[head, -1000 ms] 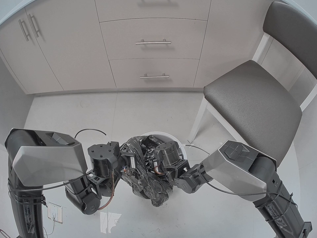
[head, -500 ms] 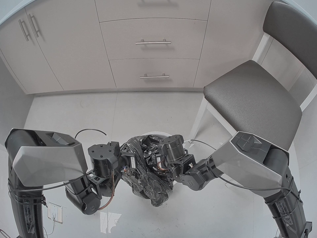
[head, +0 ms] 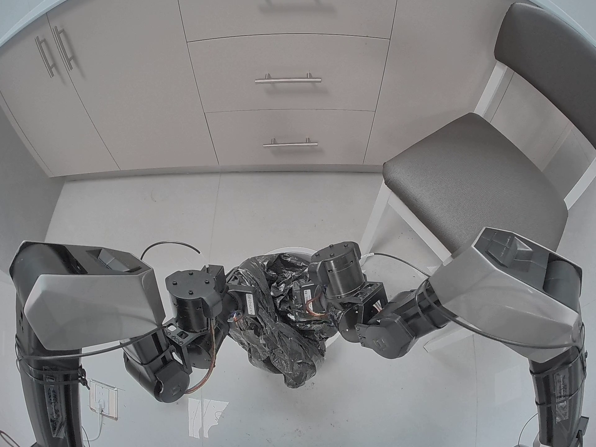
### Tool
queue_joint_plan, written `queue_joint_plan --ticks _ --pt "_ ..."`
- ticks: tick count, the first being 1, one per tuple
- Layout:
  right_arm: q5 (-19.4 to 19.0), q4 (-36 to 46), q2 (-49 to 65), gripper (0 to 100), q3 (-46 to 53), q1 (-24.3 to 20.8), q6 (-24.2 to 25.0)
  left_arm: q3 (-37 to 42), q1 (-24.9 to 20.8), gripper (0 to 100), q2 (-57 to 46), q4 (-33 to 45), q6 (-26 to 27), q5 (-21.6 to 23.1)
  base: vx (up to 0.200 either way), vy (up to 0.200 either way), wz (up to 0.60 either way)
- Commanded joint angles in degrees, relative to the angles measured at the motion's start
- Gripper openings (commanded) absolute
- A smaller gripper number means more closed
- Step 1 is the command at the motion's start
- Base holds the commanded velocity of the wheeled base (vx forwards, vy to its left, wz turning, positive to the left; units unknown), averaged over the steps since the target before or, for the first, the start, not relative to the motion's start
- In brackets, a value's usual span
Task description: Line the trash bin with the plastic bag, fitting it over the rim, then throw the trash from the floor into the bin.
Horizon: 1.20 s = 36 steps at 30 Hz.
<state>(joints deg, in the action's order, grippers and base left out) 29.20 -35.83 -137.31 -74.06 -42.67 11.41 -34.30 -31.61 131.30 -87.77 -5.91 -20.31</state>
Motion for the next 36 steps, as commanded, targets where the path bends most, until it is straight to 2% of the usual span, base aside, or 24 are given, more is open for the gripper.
queue_joint_plan --ticks 1,7,17,24,36 --pt "3.6 -0.8 7.2 100 9.8 -1.3 0.0 -2.9 0.3 0 1.2 0.1 -0.6 -0.3 0.000 0.000 0.00" --pt "4.0 -6.9 13.3 100 22.6 -5.2 0.3 -7.2 1.9 0 2.3 0.1 -0.8 -0.3 0.000 0.000 0.00" --pt "4.9 -8.2 18.2 100 31.1 -10.7 0.5 -14.4 1.8 0 2.3 2.0 -0.1 -0.3 0.000 0.000 0.00" --pt "4.8 -8.2 17.6 100 31.3 -14.3 -0.2 -14.3 0.4 0 1.8 2.0 -0.2 -0.3 0.000 0.000 0.00" --pt "4.2 -8.1 13.3 100 27.8 -15.7 -0.7 -13.6 -2.1 0 0.1 2.1 -0.4 -0.3 0.000 0.000 0.00"
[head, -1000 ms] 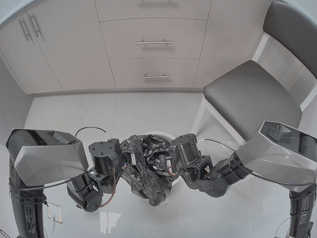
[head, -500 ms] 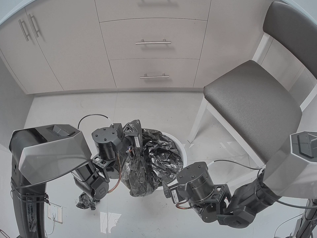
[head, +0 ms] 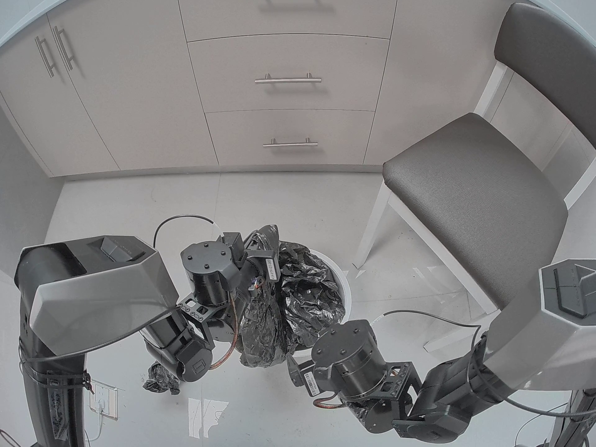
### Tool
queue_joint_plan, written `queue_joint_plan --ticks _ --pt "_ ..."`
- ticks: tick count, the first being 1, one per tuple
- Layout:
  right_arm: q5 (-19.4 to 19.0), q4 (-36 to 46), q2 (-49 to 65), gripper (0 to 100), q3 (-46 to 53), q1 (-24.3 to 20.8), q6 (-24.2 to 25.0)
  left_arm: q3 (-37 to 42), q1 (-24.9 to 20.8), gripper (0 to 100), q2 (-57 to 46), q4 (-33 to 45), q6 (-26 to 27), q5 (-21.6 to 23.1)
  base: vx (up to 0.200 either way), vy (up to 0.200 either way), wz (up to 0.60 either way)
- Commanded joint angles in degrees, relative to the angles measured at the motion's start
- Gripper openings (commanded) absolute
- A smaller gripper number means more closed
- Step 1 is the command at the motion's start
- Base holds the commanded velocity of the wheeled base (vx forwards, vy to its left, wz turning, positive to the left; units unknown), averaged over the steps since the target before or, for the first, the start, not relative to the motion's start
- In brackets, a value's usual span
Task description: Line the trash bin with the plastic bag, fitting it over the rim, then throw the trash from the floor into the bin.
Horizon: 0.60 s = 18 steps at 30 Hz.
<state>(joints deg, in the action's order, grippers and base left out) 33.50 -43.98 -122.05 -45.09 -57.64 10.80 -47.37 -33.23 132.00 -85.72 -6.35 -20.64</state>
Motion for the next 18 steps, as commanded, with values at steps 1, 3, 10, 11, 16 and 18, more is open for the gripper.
queue_joint_plan --ticks 1,3,10,11,16,18 --pt "-0.1 0.1 -2.7 100 -1.9 -1.2 -0.1 -1.5 -0.5 0 -0.5 0.1 0.1 0.0 0.000 0.000 0.00" --pt "-0.2 0.1 -3.5 100 -2.9 -1.3 -0.3 -2.6 -0.3 0 -0.3 0.5 0.1 -0.1 0.000 0.000 0.00" --pt "-0.1 0.0 -7.6 100 -9.9 -1.6 -1.2 -3.8 -0.4 0 -0.9 0.5 0.1 0.0 0.000 0.000 0.00" --pt "-0.1 0.1 -7.9 100 -11.0 -1.7 -1.3 -3.9 -0.4 0 -0.9 0.4 0.1 0.0 0.000 0.000 0.00" --pt "-0.1 0.3 -9.3 100 -14.1 -2.6 -3.2 -3.7 -1.0 0 -1.0 0.3 0.0 0.0 0.000 0.000 0.00" --pt "-0.1 0.2 -10.2 100 -15.3 -2.7 -3.2 -3.7 -1.4 0 -1.1 0.3 0.0 -0.1 0.000 0.000 0.00"
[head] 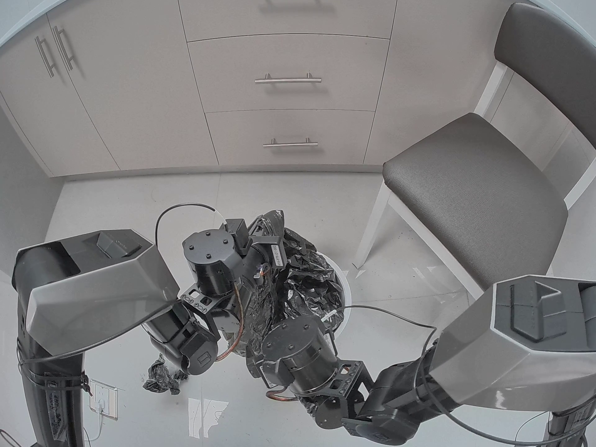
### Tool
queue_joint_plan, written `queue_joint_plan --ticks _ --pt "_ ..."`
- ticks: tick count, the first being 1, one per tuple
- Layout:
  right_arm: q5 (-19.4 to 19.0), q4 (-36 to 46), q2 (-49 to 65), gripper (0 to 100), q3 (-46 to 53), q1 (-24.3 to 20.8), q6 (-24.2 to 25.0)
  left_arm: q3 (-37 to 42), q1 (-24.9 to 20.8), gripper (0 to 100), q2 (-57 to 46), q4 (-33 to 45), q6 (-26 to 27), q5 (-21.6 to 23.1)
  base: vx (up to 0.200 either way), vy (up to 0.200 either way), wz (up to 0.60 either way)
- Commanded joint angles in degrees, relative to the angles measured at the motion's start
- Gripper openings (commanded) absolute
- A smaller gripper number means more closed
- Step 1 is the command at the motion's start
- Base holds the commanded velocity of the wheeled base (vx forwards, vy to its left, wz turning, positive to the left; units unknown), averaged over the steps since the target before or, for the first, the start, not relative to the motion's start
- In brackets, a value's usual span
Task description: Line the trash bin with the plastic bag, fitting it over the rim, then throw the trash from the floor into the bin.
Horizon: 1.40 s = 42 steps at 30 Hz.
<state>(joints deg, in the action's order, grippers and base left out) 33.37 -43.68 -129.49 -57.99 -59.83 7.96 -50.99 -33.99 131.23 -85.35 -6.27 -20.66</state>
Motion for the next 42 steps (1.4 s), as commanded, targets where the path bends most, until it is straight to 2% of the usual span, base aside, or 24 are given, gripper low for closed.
queue_joint_plan --ticks 1,11,16,32,33,42 --pt "0.0 0.0 -3.5 100 -3.4 -0.5 -0.3 -0.1 -1.0 0 -0.7 -0.1 -0.2 0.0 0.000 0.000 0.00" --pt "0.9 0.0 -8.9 100 -10.7 1.4 -0.3 0.1 -1.6 0 -0.8 -0.2 -0.2 -0.1 0.000 0.000 0.00" --pt "3.3 0.3 -11.6 100 -14.5 2.7 -0.3 0.1 -1.5 0 -0.8 -0.3 -0.2 0.0 0.000 0.000 0.00" --pt "3.5 0.3 -13.4 100 -16.7 3.8 -0.3 0.1 -1.5 0 -0.7 -0.3 -0.2 -0.1 0.000 0.000 0.00" --pt "3.6 0.3 -13.5 0 -16.7 3.8 -0.3 0.1 -1.5 0 -0.8 -0.3 -0.2 0.0 0.000 0.000 0.00" --pt "3.7 0.2 -13.2 0 -16.4 4.5 -0.1 0.2 -1.4 0 -0.7 -0.3 -0.2 0.0 0.000 0.000 0.00"
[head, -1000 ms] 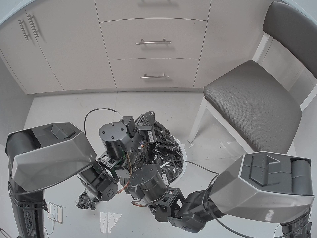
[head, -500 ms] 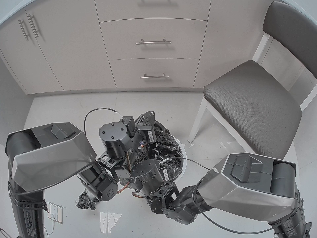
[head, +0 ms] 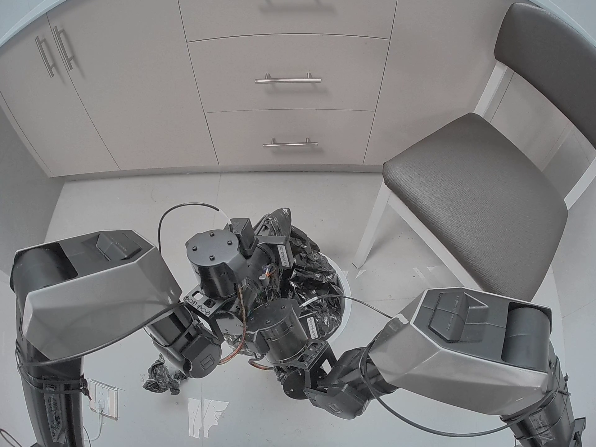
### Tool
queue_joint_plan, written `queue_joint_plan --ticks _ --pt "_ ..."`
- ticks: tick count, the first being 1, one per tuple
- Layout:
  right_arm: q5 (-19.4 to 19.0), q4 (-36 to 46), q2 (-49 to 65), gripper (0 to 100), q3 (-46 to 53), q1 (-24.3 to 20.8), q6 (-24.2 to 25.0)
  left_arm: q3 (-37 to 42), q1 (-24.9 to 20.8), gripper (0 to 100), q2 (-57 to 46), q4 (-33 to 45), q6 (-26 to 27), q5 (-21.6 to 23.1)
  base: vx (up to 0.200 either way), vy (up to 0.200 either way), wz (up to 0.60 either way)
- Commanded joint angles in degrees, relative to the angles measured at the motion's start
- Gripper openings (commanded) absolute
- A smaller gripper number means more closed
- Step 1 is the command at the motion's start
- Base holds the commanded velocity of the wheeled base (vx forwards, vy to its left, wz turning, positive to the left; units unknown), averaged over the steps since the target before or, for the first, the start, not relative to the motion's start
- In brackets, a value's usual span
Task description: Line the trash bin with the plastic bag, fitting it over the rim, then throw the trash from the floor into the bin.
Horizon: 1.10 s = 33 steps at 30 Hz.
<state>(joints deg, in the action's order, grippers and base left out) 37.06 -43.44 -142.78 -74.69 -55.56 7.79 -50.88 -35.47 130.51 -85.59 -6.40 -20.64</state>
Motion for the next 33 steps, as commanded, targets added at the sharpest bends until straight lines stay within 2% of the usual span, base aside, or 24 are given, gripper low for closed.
queue_joint_plan --ticks 1,14,19,28,31,33 --pt "0.1 -0.2 0.3 0 0.4 0.4 0.0 0.1 0.1 0 0.0 -0.1 0.0 0.0 0.000 0.000 0.00" --pt "0.5 -0.4 4.4 0 4.1 1.8 0.3 0.1 0.8 0 0.3 -0.2 0.1 0.0 0.000 0.000 0.00" --pt "6.4 -0.5 5.4 0 4.6 3.5 -0.1 -0.1 1.7 0 0.4 -0.1 0.2 0.0 0.000 0.000 0.00" --pt "6.9 -0.2 7.8 0 5.3 4.9 -0.3 -1.1 3.3 0 0.7 0.3 0.6 0.3 0.000 0.000 0.00" --pt "7.0 -0.1 7.9 0 5.3 5.0 -0.3 -2.6 4.1 0 1.6 1.0 1.4 0.4 0.000 0.000 0.00" --pt "7.5 -0.2 8.1 0 5.3 5.0 -0.5 -7.0 5.4 0 4.0 2.2 2.7 0.5 0.000 0.000 0.00"
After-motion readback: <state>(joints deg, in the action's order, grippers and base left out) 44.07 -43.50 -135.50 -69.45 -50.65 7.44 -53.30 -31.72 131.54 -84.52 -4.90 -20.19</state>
